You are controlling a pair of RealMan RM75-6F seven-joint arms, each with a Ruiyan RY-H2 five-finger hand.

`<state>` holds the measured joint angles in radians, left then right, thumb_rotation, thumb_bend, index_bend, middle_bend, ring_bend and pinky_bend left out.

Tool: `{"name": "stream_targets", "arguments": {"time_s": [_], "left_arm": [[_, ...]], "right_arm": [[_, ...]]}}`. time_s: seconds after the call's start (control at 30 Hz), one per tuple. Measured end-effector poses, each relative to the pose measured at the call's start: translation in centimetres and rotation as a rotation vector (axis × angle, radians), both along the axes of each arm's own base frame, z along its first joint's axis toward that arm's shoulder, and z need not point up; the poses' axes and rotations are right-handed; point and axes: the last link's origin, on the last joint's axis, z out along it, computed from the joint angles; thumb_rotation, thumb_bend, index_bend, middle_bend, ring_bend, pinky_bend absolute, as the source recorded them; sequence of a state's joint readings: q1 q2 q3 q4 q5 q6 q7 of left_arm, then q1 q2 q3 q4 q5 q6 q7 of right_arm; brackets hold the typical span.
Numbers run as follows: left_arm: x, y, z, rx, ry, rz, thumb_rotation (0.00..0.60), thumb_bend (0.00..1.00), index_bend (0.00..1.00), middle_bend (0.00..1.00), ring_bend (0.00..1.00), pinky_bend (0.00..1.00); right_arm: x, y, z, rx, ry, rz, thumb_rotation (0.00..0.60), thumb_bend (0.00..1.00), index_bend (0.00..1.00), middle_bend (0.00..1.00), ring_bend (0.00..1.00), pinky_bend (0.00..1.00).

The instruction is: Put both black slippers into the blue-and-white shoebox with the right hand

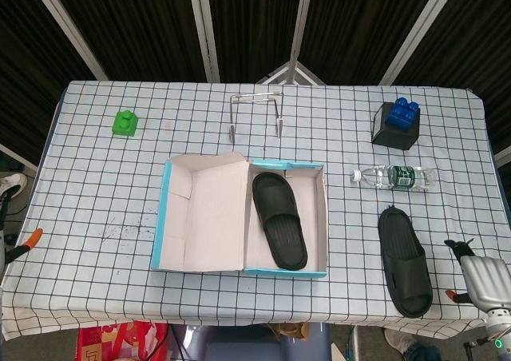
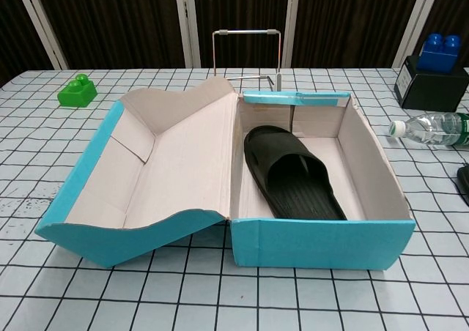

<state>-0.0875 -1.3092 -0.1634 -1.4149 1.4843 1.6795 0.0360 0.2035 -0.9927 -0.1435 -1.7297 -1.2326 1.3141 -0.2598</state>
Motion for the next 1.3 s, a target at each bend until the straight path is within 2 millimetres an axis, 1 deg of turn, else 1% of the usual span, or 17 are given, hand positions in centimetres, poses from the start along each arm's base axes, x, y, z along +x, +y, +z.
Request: {"name": "stream_targets", "arguments": {"time_s": [0.3, 0.47, 0.63, 0.77, 1.2, 1.3], "left_arm": [[-0.2, 0.0, 0.3, 0.013, -0.007, 0.014, 0.6, 0.23, 0.19, 0.0, 0.0, 0.12], [-0.1, 0.0, 0.2, 0.009, -0.006, 0.016, 0.6, 0.23, 0.19, 0.0, 0.0, 0.12], [-0.1, 0.0, 0.2, 0.01, -0.006, 0.014, 0.6, 0.23, 0.19, 0.0, 0.0, 0.12], [-0.1, 0.0, 0.1, 0.007, -0.005, 0.015, 0.6, 0.23, 0.19, 0.0, 0.0, 0.12], [0.0, -0.1, 0.1, 0.016, -0.001, 0.012, 0.6, 0.23, 0.19, 0.0, 0.0, 0.12], [0.0, -0.1, 0.1, 0.016, 0.0, 0.014, 0.6, 0.23, 0.19, 0.0, 0.0, 0.12]], "right_arm": [[-0.7, 1.6, -2.8, 0.02, -0.002, 0.013, 0.6, 0.0, 0.2, 0.25, 1.0, 1.0], [-0.7, 2.1, -3.6, 0.04, -0.006, 0.018, 0.6, 0.0, 0.2, 0.25, 1.0, 1.0], [-0.2, 2.7, -4.3, 0.062, -0.011, 0.037, 0.6, 0.0, 0.2, 0.25, 1.0, 1.0], [0.0, 2.6, -4.8, 0.06, -0.008, 0.056, 0.6, 0.0, 0.2, 0.25, 1.0, 1.0], [-0.5, 2.0, -7.2, 0.07, -0.009, 0.089, 0.6, 0.0, 0.2, 0.25, 1.0, 1.0], [-0.6, 1.9, -7.5, 0.071, -0.016, 0.09, 0.6, 0.0, 0.2, 0.25, 1.0, 1.0]]}}
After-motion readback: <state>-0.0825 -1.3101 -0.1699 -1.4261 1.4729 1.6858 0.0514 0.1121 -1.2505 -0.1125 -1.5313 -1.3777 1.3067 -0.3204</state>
